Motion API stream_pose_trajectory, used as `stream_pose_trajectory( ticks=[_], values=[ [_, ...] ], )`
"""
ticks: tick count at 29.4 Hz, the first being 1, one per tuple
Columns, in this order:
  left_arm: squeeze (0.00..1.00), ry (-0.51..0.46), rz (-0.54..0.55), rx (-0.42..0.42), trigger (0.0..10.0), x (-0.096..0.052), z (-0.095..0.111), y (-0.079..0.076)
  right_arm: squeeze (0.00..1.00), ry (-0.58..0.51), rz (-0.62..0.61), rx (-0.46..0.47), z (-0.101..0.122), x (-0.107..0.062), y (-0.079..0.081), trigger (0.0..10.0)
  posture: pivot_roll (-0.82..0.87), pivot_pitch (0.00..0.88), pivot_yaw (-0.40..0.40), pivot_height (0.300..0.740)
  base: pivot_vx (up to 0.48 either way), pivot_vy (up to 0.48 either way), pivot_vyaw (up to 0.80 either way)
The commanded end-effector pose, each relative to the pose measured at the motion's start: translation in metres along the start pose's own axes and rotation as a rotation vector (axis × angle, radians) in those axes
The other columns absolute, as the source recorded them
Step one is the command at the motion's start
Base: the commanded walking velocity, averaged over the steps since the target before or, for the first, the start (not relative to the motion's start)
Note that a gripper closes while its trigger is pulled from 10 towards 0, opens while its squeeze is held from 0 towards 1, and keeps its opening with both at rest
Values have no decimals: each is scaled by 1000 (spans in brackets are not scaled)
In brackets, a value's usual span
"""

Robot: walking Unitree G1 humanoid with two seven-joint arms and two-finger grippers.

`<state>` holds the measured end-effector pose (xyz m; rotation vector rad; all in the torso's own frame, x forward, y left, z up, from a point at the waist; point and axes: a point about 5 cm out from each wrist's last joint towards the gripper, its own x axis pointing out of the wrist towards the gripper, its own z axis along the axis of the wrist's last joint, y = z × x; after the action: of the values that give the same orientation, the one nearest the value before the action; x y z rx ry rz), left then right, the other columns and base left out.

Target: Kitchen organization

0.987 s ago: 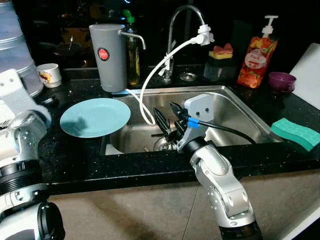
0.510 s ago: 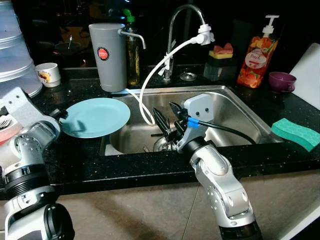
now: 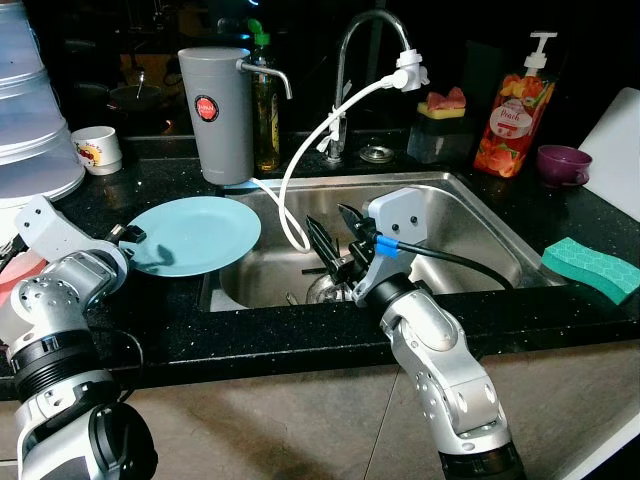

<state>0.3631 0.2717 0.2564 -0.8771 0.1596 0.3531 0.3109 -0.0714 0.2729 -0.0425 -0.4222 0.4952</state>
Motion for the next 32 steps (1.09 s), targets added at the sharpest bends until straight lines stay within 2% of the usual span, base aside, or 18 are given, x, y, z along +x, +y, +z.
stream_pose_trajectory(
  ticks=[1,2,5,6,7,9,10,11,12,13,20,24,25,26,27,29,30,32],
  values=[
    [0,97,22,-31,8980,7,-21,7,0,-7,12,5,1,2,2,10000,56,117,-11,740,0,0,0],
    [0,105,12,-40,5059,8,-23,6,0,-8,13,4,1,2,2,10000,53,115,-13,740,0,0,0],
    [0,126,-10,-40,4431,10,-28,4,0,-9,14,3,1,2,2,10000,53,115,-13,740,0,0,0],
    [0,136,-15,-35,2863,11,-30,3,0,-9,14,2,2,2,2,10000,46,113,-13,740,0,0,0],
    [0,136,-15,-35,2863,11,-30,3,0,-9,14,2,2,2,2,10000,46,113,-13,740,0,0,0],
    [0,165,-42,-33,4471,14,-36,-2,0,-11,11,0,2,2,1,10000,44,113,-9,740,0,0,0],
    [0,170,-47,-31,4157,15,-37,-3,0,-11,10,0,2,2,1,10000,44,113,-9,740,0,0,0],
    [0,172,-47,-30,3373,15,-37,-3,0,-11,9,0,2,2,1,10000,44,113,-9,740,0,0,0],
    [0,172,-47,-30,3373,15,-37,-3,0,-11,9,0,2,2,1,10000,44,113,-9,740,0,0,0],
    [0,172,-42,-24,0,17,-38,-3,0,-13,8,1,2,2,1,10000,43,114,-7,740,0,0,0],
    [0,144,-56,-24,0,16,-34,-5,0,-13,3,3,2,2,1,10000,43,114,-7,740,0,0,0],
    [0,28,-159,-47,0,11,-18,-15,0,-12,3,4,2,2,0,10000,47,121,-12,740,0,0,0],
    [0,-6,-209,-46,3765,8,-14,-21,0,-12,3,4,2,2,0,10000,47,121,-12,740,0,0,0],
    [0,-28,-249,-40,5059,5,-11,-25,0,-13,3,4,2,2,0,10000,47,121,-12,740,0,0,0],
    [0,-46,-293,-29,10000,2,-9,-31,0,-14,2,5,2,3,0,10000,48,123,-12,740,0,0,0],
    [0,-74,-385,3,10000,-5,-7,-42,0,-15,1,6,2,3,0,10000,48,123,-12,740,0,0,0],
    [0,-74,-385,3,10000,-5,-7,-42,0,-15,1,6,2,3,0,10000,48,123,-12,740,0,0,0],
    [0,-89,-479,2,10000,-12,-6,-52,0,-15,-3,10,2,3,0,10000,48,123,-12,740,0,0,0]
  ],
)
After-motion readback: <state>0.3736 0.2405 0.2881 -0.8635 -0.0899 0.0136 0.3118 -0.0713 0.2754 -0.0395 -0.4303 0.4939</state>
